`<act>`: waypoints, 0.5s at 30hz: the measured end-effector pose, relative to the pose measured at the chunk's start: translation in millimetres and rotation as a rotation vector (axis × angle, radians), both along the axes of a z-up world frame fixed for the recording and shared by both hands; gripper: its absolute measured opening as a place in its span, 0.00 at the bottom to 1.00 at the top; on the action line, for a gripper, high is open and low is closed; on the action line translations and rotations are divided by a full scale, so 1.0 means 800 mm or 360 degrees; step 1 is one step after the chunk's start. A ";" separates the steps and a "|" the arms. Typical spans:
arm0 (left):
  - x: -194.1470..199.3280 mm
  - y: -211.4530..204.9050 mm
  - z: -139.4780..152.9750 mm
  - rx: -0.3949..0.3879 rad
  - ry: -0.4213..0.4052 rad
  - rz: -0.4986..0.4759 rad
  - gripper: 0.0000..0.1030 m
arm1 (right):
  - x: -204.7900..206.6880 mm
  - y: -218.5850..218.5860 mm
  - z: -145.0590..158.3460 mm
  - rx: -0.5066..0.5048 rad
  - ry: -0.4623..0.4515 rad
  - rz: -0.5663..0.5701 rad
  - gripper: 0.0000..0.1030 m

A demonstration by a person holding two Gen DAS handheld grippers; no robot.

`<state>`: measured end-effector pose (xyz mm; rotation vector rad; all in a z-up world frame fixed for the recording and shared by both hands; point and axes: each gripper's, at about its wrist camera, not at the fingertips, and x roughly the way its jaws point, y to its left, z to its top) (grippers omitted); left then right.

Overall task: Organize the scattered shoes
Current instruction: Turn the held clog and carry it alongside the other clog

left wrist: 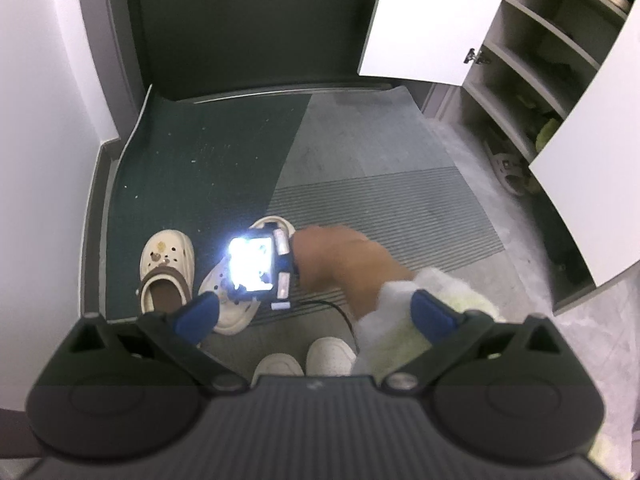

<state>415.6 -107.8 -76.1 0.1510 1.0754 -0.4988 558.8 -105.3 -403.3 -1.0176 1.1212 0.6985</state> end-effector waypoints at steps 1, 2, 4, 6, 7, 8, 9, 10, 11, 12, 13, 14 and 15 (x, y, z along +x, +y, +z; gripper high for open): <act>-0.001 0.001 0.000 0.0001 0.0006 -0.0003 1.00 | 0.001 -0.004 0.004 0.0037 0.0004 -0.0048 0.25; -0.002 0.002 0.001 -0.0003 0.0017 -0.0005 1.00 | 0.000 -0.010 0.010 0.0080 0.0012 -0.0105 0.22; -0.004 0.004 0.003 -0.0014 0.0034 -0.0009 1.00 | 0.000 -0.020 0.023 0.0159 0.0021 -0.0216 0.21; -0.009 0.006 0.007 -0.0035 0.0032 -0.0016 1.00 | 0.003 -0.028 0.034 0.0276 0.0124 -0.0329 0.20; -0.011 0.006 0.008 -0.0042 0.0029 -0.0021 1.00 | 0.002 -0.029 0.038 0.0324 0.0172 -0.0352 0.20; -0.013 0.006 0.010 -0.0048 0.0027 -0.0026 1.00 | 0.002 -0.031 0.042 0.0357 0.0210 -0.0368 0.20; -0.015 0.007 0.011 -0.0053 0.0028 -0.0030 1.00 | 0.001 -0.034 0.046 0.0393 0.0238 -0.0377 0.20; -0.016 0.008 0.012 -0.0058 0.0031 -0.0032 1.00 | 0.000 -0.039 0.053 0.0452 0.0282 -0.0392 0.20; -0.017 0.008 0.012 -0.0064 0.0038 -0.0032 1.00 | -0.001 -0.042 0.056 0.0484 0.0309 -0.0405 0.20; -0.018 0.009 0.012 -0.0069 0.0045 -0.0032 1.00 | -0.004 -0.044 0.060 0.0509 0.0321 -0.0406 0.20; -0.018 0.010 0.013 -0.0075 0.0051 -0.0030 1.00 | -0.009 -0.042 0.062 0.0502 0.0288 -0.0380 0.20; -0.018 0.010 0.012 -0.0079 0.0053 -0.0027 1.00 | -0.012 -0.039 0.064 0.0489 0.0243 -0.0351 0.21; -0.018 0.010 0.012 -0.0081 0.0051 -0.0024 1.00 | -0.017 -0.036 0.066 0.0477 0.0208 -0.0326 0.21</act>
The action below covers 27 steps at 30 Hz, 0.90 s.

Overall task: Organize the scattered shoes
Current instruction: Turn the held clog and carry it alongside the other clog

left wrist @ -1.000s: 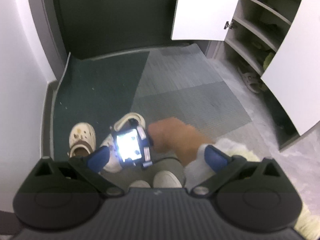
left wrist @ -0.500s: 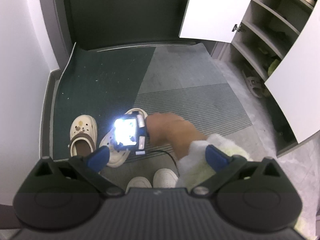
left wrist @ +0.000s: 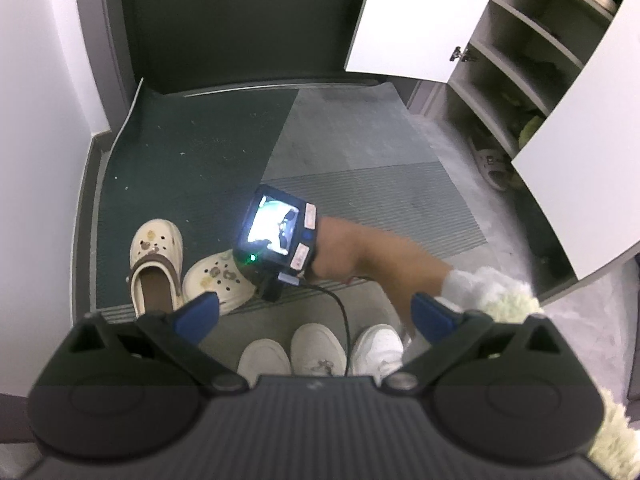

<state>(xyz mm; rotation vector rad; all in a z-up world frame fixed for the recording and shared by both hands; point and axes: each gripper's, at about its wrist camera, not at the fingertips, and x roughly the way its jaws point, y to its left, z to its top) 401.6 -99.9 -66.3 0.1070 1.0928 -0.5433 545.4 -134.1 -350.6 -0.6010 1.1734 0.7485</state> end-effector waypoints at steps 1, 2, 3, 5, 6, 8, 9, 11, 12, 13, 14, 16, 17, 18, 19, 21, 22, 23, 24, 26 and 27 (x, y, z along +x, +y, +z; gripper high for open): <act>0.000 0.000 0.000 0.0000 -0.0002 0.0002 1.00 | -0.007 0.003 0.001 -0.0011 -0.0025 0.0014 0.21; 0.000 0.000 -0.001 0.0002 -0.0003 0.0003 1.00 | -0.012 0.007 0.000 -0.0027 -0.0046 0.0034 0.22; 0.001 -0.001 -0.002 0.0002 0.0001 0.0005 1.00 | -0.014 0.012 -0.003 -0.0051 -0.0063 0.0061 0.22; 0.003 -0.002 -0.004 -0.0001 0.0017 0.0007 1.00 | -0.015 0.018 -0.010 -0.0097 -0.0082 0.0108 0.24; 0.004 -0.003 -0.005 -0.0001 0.0028 0.0005 1.00 | -0.014 0.021 -0.017 -0.0140 -0.0085 0.0145 0.26; 0.006 -0.004 -0.008 0.0002 0.0040 0.0004 1.00 | -0.012 0.022 -0.025 -0.0186 -0.0081 0.0172 0.34; 0.007 -0.004 -0.009 0.0005 0.0034 0.0002 1.00 | -0.009 0.024 -0.031 -0.0209 -0.0072 0.0177 0.34; 0.008 -0.005 -0.010 0.0009 0.0024 0.0000 1.00 | -0.006 0.027 -0.038 -0.0217 -0.0052 0.0177 0.34; 0.007 -0.005 -0.010 0.0015 0.0005 -0.0006 1.00 | -0.004 0.031 -0.046 -0.0219 -0.0030 0.0187 0.34; 0.008 -0.005 -0.011 0.0023 -0.0010 -0.0012 1.00 | -0.002 0.035 -0.054 -0.0224 -0.0013 0.0198 0.34; 0.009 -0.005 -0.012 0.0030 -0.0013 -0.0013 1.00 | -0.001 0.039 -0.062 -0.0243 -0.0004 0.0212 0.39; 0.011 -0.006 -0.015 0.0042 -0.0004 -0.0003 1.00 | -0.001 0.047 -0.076 -0.0295 0.0003 0.0236 0.39; 0.013 -0.005 -0.017 0.0047 0.0005 0.0003 1.00 | -0.001 0.049 -0.080 -0.0301 0.0007 0.0244 0.40; 0.015 -0.005 -0.017 0.0047 0.0011 0.0008 1.00 | 0.000 0.051 -0.085 -0.0304 0.0014 0.0256 0.43; 0.016 -0.004 -0.018 0.0048 0.0018 0.0013 1.00 | 0.000 0.053 -0.088 -0.0307 0.0018 0.0265 0.45; 0.019 -0.003 -0.019 0.0048 0.0030 0.0023 1.00 | 0.002 0.051 -0.087 -0.0294 0.0030 0.0245 0.45; 0.019 -0.002 -0.018 0.0048 0.0029 0.0024 1.00 | 0.004 0.048 -0.085 -0.0274 0.0044 0.0195 0.44; 0.018 -0.002 -0.018 0.0048 0.0024 0.0024 1.00 | 0.006 0.046 -0.083 -0.0255 0.0059 0.0145 0.39; 0.017 -0.002 -0.017 0.0048 0.0018 0.0023 1.00 | 0.008 0.042 -0.080 -0.0228 0.0083 0.0077 0.36; 0.015 0.000 -0.014 0.0037 0.0009 0.0014 1.00 | 0.012 0.033 -0.071 -0.0166 0.0128 -0.0056 0.29; 0.013 0.002 -0.011 0.0031 -0.0002 0.0006 1.00 | 0.012 0.029 -0.067 -0.0150 0.0135 -0.0097 0.29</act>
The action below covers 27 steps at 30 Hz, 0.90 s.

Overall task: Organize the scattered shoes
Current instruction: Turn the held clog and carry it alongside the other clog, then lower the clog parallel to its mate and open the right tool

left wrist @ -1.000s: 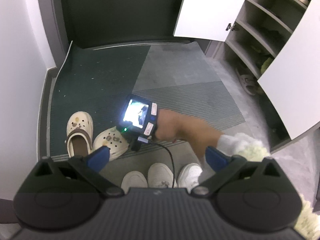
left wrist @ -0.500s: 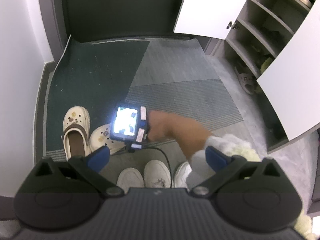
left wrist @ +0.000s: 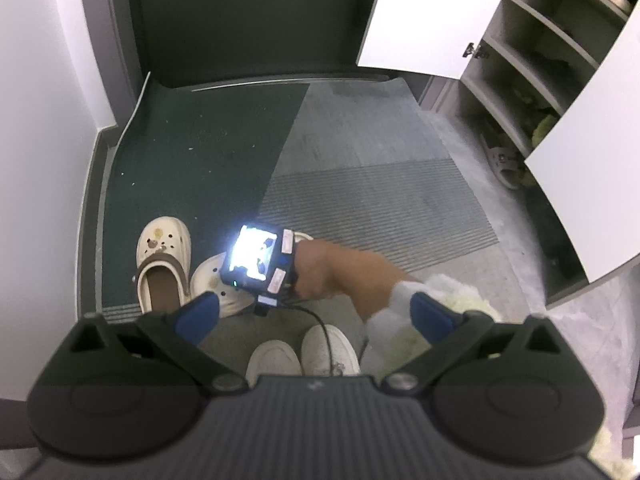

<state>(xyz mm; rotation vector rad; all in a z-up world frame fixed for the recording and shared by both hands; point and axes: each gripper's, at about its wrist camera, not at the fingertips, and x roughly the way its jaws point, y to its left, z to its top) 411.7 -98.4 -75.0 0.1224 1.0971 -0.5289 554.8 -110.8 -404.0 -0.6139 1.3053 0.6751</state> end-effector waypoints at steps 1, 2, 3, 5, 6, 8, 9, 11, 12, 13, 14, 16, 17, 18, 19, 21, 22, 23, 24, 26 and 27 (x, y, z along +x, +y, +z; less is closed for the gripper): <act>-0.003 0.001 0.002 -0.0003 -0.0011 -0.0006 1.00 | -0.001 -0.002 0.003 0.0000 -0.0007 -0.0019 0.28; -0.006 0.002 0.004 -0.0004 -0.0022 -0.0012 1.00 | -0.001 -0.005 0.006 0.0005 -0.0012 -0.0046 0.26; -0.007 0.004 0.006 -0.0005 -0.0030 -0.0015 1.00 | -0.001 -0.010 0.012 0.0022 -0.0028 -0.0098 0.24; -0.010 0.008 0.009 -0.0005 -0.0041 -0.0015 1.00 | 0.001 -0.019 0.025 0.0070 -0.0075 -0.0197 0.20; -0.011 0.011 0.010 -0.0006 -0.0044 -0.0009 1.00 | 0.003 -0.024 0.033 0.0100 -0.0105 -0.0259 0.20; -0.009 0.016 0.016 -0.0021 -0.0047 0.0012 1.00 | 0.010 -0.034 0.048 0.0169 -0.0159 -0.0403 0.20; -0.008 0.018 0.019 -0.0033 -0.0051 0.0024 1.00 | 0.014 -0.039 0.058 0.0218 -0.0201 -0.0504 0.20; -0.006 0.024 0.028 -0.0065 -0.0073 0.0048 1.00 | 0.016 -0.040 0.067 0.0261 -0.0255 -0.0626 0.20; -0.005 0.026 0.032 -0.0081 -0.0085 0.0061 1.00 | 0.018 -0.040 0.070 0.0282 -0.0283 -0.0721 0.20; -0.004 0.028 0.037 -0.0097 -0.0098 0.0074 1.00 | 0.022 -0.042 0.071 0.0309 -0.0288 -0.0815 0.20; -0.002 0.030 0.042 -0.0112 -0.0100 0.0081 1.00 | 0.025 -0.043 0.069 0.0331 -0.0278 -0.0877 0.21; 0.004 0.035 0.049 -0.0162 -0.0076 0.0097 1.00 | 0.030 -0.035 0.059 0.0348 -0.0282 -0.0982 0.20; 0.006 0.039 0.053 -0.0192 -0.0073 0.0116 1.00 | 0.033 -0.030 0.055 0.0337 -0.0302 -0.1027 0.20; 0.008 0.041 0.055 -0.0207 -0.0084 0.0135 1.00 | 0.037 -0.026 0.053 0.0326 -0.0321 -0.1098 0.20; 0.010 0.043 0.057 -0.0202 -0.0106 0.0150 1.00 | 0.042 -0.023 0.053 0.0319 -0.0356 -0.1227 0.20; 0.014 0.044 0.057 -0.0184 -0.0121 0.0165 1.00 | 0.046 -0.017 0.050 0.0304 -0.0394 -0.1405 0.19; 0.017 0.045 0.056 -0.0179 -0.0116 0.0173 1.00 | 0.048 -0.013 0.048 0.0289 -0.0404 -0.1468 0.19; 0.020 0.046 0.053 -0.0175 -0.0103 0.0182 1.00 | 0.051 -0.008 0.045 0.0284 -0.0393 -0.1500 0.19; 0.023 0.047 0.051 -0.0170 -0.0085 0.0186 1.00 | 0.054 -0.002 0.041 0.0288 -0.0371 -0.1534 0.19; 0.030 0.049 0.048 -0.0169 -0.0036 0.0191 1.00 | 0.056 0.004 0.036 0.0292 -0.0335 -0.1573 0.20; 0.033 0.051 0.047 -0.0185 -0.0009 0.0197 1.00 | 0.057 0.007 0.034 0.0297 -0.0311 -0.1593 0.20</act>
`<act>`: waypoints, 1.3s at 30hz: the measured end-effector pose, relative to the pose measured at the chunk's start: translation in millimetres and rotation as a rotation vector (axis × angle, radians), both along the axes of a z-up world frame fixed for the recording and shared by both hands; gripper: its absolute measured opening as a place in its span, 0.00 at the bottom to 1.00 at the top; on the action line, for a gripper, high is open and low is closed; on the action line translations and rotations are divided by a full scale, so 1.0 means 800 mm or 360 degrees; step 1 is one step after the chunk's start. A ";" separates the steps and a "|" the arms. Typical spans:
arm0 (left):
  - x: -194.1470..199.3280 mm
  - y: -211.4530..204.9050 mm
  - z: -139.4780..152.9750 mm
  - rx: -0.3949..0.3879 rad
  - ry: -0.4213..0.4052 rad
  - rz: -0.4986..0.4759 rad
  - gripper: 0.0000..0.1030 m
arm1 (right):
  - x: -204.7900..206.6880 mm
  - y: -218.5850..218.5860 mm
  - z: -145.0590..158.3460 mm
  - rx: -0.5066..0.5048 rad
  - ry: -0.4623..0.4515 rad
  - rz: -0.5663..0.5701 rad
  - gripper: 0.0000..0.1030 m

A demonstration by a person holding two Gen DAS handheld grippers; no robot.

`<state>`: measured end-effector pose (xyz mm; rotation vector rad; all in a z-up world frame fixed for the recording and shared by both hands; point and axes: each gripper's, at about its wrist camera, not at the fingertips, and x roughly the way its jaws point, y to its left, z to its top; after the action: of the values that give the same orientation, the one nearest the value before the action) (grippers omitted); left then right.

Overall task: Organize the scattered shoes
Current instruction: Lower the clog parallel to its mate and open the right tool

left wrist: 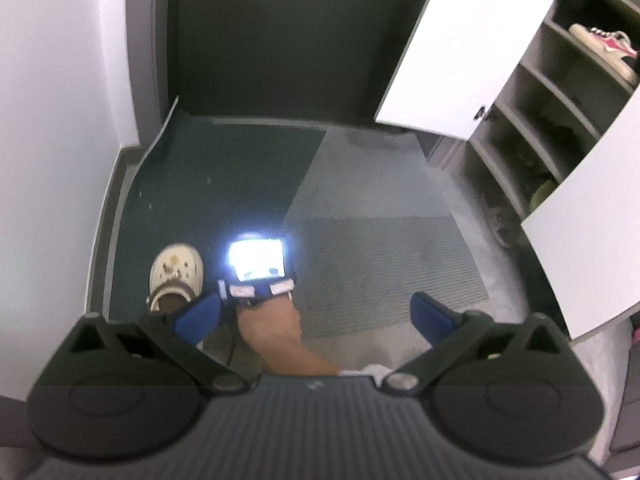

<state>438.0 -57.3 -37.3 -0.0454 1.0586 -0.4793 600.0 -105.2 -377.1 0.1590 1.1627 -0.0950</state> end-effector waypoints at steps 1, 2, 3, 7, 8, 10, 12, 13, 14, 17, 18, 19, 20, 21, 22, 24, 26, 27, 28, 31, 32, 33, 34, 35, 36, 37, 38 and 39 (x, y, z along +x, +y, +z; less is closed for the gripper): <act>0.002 0.003 0.001 -0.0021 0.0006 0.0017 1.00 | 0.000 0.002 -0.002 0.0029 0.0020 -0.0016 0.20; 0.003 0.004 0.004 -0.0031 -0.0010 0.0033 1.00 | 0.001 0.005 -0.002 0.0048 0.0030 -0.0029 0.21; 0.002 0.005 0.006 -0.0031 -0.0033 0.0041 1.00 | 0.001 0.009 -0.001 0.0042 0.0025 -0.0033 0.21; -0.006 0.000 0.010 -0.0030 -0.0091 0.0016 1.00 | 0.000 0.007 0.002 0.0098 0.0007 -0.0020 0.24; -0.008 -0.003 0.009 -0.0023 -0.0089 0.0008 1.00 | -0.003 0.003 0.003 0.0121 -0.0009 -0.0014 0.24; -0.011 -0.006 0.005 -0.0014 -0.0067 -0.0008 1.00 | -0.008 -0.001 0.007 0.0142 -0.0033 0.0009 0.24; -0.014 -0.010 0.001 -0.0003 -0.0045 -0.0014 1.00 | -0.012 -0.002 0.007 0.0156 -0.0036 0.0025 0.25; -0.016 -0.011 0.001 0.0004 -0.0050 -0.0013 1.00 | -0.014 -0.003 0.006 0.0163 -0.0038 0.0031 0.25; -0.019 -0.012 0.003 0.0012 -0.0073 -0.0009 1.00 | -0.015 -0.003 0.006 0.0163 -0.0040 0.0036 0.25; -0.031 -0.018 0.017 -0.0007 -0.0184 -0.0015 1.00 | -0.013 0.003 0.002 0.0137 -0.0026 0.0061 0.25; -0.035 -0.020 0.021 -0.0013 -0.0214 -0.0021 1.00 | -0.010 0.007 -0.002 0.0113 -0.0016 0.0073 0.25; -0.037 -0.021 0.024 -0.0018 -0.0237 -0.0028 1.00 | -0.007 0.010 -0.006 0.0096 -0.0009 0.0080 0.25; -0.040 -0.023 0.028 -0.0022 -0.0262 -0.0033 1.00 | -0.004 0.011 -0.009 0.0087 -0.0006 0.0083 0.25; -0.043 -0.025 0.030 -0.0018 -0.0286 -0.0037 1.00 | -0.002 0.014 -0.013 0.0060 -0.0012 0.0106 0.25; -0.044 -0.025 0.031 -0.0010 -0.0307 -0.0039 1.00 | 0.001 0.019 -0.017 0.0010 -0.0028 0.0147 0.25; -0.047 -0.028 0.031 0.0024 -0.0345 -0.0050 1.00 | 0.005 0.026 -0.023 -0.0055 -0.0051 0.0192 0.25; -0.048 -0.030 0.030 0.0057 -0.0372 -0.0057 1.00 | 0.007 0.027 -0.028 -0.0043 -0.0049 0.0161 0.23; -0.046 -0.029 0.029 0.0063 -0.0363 -0.0047 1.00 | 0.007 0.025 -0.029 -0.0032 -0.0054 0.0139 0.22; -0.042 -0.026 0.026 0.0062 -0.0335 -0.0028 1.00 | 0.007 0.025 -0.028 -0.0031 -0.0063 0.0124 0.21; -0.030 -0.015 0.018 0.0041 -0.0235 0.0016 1.00 | -0.001 0.028 -0.019 -0.0036 -0.0125 0.0112 0.20; -0.027 -0.012 0.015 0.0034 -0.0211 0.0021 1.00 | -0.003 0.031 -0.017 -0.0031 -0.0139 0.0115 0.20; -0.026 -0.009 0.014 0.0029 -0.0201 0.0019 1.00 | -0.005 0.035 -0.015 -0.0021 -0.0134 0.0115 0.20; -0.027 -0.008 0.014 0.0025 -0.0200 0.0010 1.00 | -0.006 0.038 -0.015 -0.0011 -0.0120 0.0108 0.20; -0.029 -0.008 0.015 0.0024 -0.0207 -0.0005 1.00 | -0.006 0.041 -0.016 -0.0001 -0.0095 0.0092 0.19; -0.031 -0.008 0.015 0.0026 -0.0216 -0.0021 1.00 | -0.006 0.044 -0.017 0.0010 -0.0069 0.0075 0.18; -0.032 -0.009 0.016 0.0030 -0.0227 -0.0038 1.00 | -0.006 0.047 -0.017 0.0027 -0.0051 0.0066 0.18; -0.033 -0.010 0.017 0.0035 -0.0242 -0.0051 1.00 | -0.006 0.051 -0.016 0.0054 -0.0042 0.0070 0.18; -0.034 -0.009 0.019 0.0038 -0.0257 -0.0051 1.00 | -0.005 0.054 -0.014 0.0081 -0.0033 0.0074 0.18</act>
<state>410.6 -64.4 -22.4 0.0311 0.9078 -0.4910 595.7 -61.7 -388.3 0.1773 1.1480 -0.0229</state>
